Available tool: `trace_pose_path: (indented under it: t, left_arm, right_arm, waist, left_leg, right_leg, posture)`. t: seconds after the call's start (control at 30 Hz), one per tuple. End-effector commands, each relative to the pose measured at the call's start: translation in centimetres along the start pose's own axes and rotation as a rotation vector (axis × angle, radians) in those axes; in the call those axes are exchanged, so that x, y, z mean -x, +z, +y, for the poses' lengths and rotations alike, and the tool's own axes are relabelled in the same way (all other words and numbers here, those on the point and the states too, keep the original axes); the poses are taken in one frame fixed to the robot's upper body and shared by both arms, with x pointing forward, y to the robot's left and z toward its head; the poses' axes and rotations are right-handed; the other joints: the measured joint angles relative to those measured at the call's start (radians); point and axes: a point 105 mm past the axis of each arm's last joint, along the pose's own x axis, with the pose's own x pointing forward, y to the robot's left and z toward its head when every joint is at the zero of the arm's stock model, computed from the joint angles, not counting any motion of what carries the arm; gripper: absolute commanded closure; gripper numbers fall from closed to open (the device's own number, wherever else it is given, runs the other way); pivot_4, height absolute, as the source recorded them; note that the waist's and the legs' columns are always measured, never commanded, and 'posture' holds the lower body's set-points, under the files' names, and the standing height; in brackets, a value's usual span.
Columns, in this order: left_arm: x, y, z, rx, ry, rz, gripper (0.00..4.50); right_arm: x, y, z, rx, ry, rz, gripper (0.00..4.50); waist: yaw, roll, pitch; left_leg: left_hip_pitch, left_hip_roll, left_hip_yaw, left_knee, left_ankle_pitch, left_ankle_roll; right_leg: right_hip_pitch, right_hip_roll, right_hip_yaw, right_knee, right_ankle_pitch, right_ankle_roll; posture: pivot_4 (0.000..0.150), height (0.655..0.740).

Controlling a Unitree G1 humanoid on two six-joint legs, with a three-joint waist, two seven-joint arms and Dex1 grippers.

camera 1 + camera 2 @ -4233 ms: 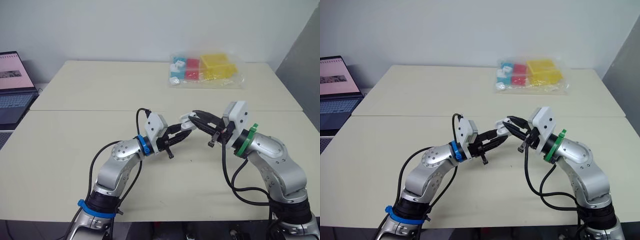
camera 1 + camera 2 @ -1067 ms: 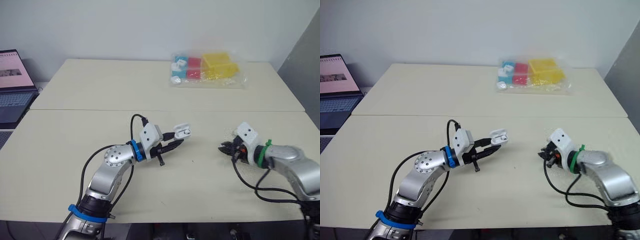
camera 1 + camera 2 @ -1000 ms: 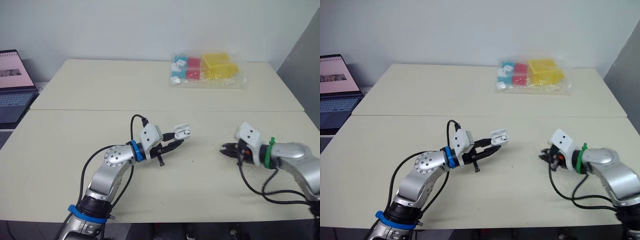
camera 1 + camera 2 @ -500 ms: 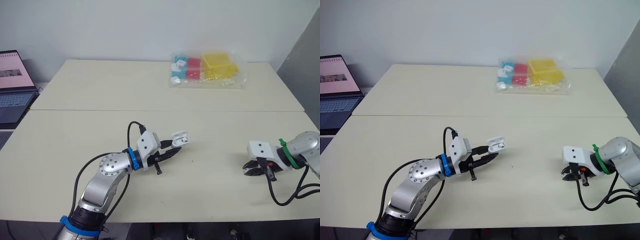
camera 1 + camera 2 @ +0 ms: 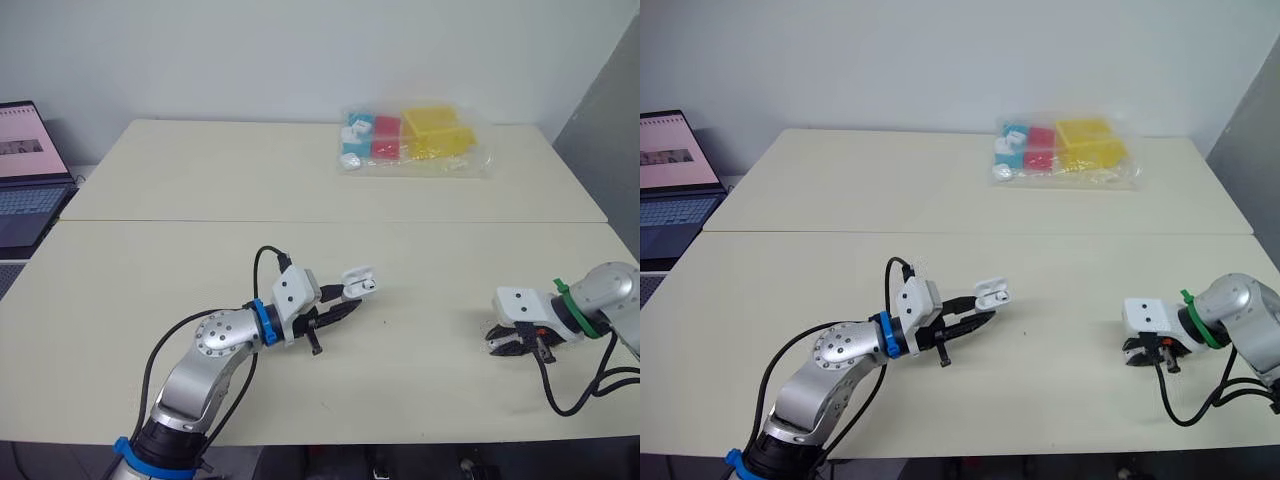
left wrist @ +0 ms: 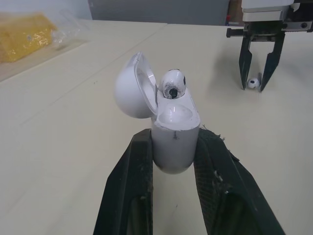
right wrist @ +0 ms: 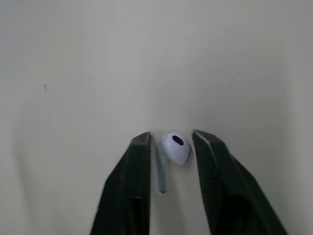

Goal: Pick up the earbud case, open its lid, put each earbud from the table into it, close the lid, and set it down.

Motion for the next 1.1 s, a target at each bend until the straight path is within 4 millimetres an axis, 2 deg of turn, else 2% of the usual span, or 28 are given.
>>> trace_pose_path:
  t: [0.03,0.1,0.33,0.43,0.53,0.6,0.87,1.1]
  left_arm:
    - [0.1,1.3,-0.2,-0.028,-0.004,-0.039,3.72]
    - [0.1,1.3,-0.3,-0.025,-0.005,-0.038,3.72]
    - [-0.1,1.2,-0.5,-0.011,-0.004,-0.042,3.72]
    - [-0.1,1.1,-0.6,-0.003,0.001,-0.044,3.72]
    - [-0.4,0.9,-0.7,0.004,0.002,-0.049,3.72]
    - [-0.5,0.9,-0.8,0.007,0.002,-0.053,3.72]
    - [-1.0,0.9,-1.0,0.013,0.005,-0.063,3.72]
    - [-0.9,0.7,-1.1,0.015,0.012,-0.063,3.72]
  right_arm:
    - [0.4,0.3,-0.1,0.038,-0.026,0.0,1.93]
    - [0.8,1.0,-0.3,0.056,-0.041,-0.023,1.22]
    - [3.5,3.5,-0.4,0.032,-0.136,-0.098,1.21]
    - [4.2,3.6,-0.5,-0.044,-0.218,-0.035,1.21]
    - [4.0,3.2,-0.7,-0.181,-0.279,0.056,1.21]
    - [3.8,3.0,-0.6,-0.215,-0.282,0.086,1.21]
    - [1.6,1.5,0.0,-0.222,-0.19,0.191,1.21]
    - [1.2,0.8,-0.5,-0.233,-0.186,0.212,1.21]
  waist:
    - [-0.001,0.0,0.0]
    - [-0.001,0.0,0.0]
    - [0.0,0.0,0.0]
    - [0.002,0.0,0.0]
    - [0.001,0.0,0.0]
    - [0.002,0.0,0.0]
    - [0.0,0.0,0.0]
    - [0.0,0.0,0.0]
  left_leg:
    - [0.001,0.0,0.0,0.0,0.0,0.0]
    - [0.002,0.0,0.0,0.0,0.0,0.0]
    - [0.002,0.0,0.0,0.0,0.0,0.0]
    - [0.001,0.0,0.0,0.0,0.0,0.0]
    - [0.0,0.0,0.001,0.0,0.0,0.0]
    - [0.001,0.0,0.0,0.001,0.0,0.0]
    - [0.0,0.0,0.001,0.0,0.0,0.0]
    - [0.0,0.0,0.001,0.001,0.0,0.0]
  right_leg:
    - [0.001,0.0,0.0,0.0,0.0,0.0]
    - [0.001,0.0,0.0,0.0,0.001,0.0]
    - [0.001,0.0,0.0,0.001,0.001,0.0]
    - [0.001,0.0,0.0,-0.001,0.001,0.0]
    - [0.0,-0.001,0.001,0.0,0.001,0.0]
    - [0.0,-0.001,0.001,0.0,0.002,0.0]
    - [0.0,-0.001,0.001,0.0,0.002,0.0]
    - [0.0,-0.001,0.001,0.0,0.002,0.0]
  posture:
    - [0.15,0.74]
    - [0.15,0.74]
    - [0.15,0.74]
    - [0.15,0.74]
    - [0.15,0.74]
    - [0.15,0.74]
    - [0.15,0.74]
    - [0.15,0.74]
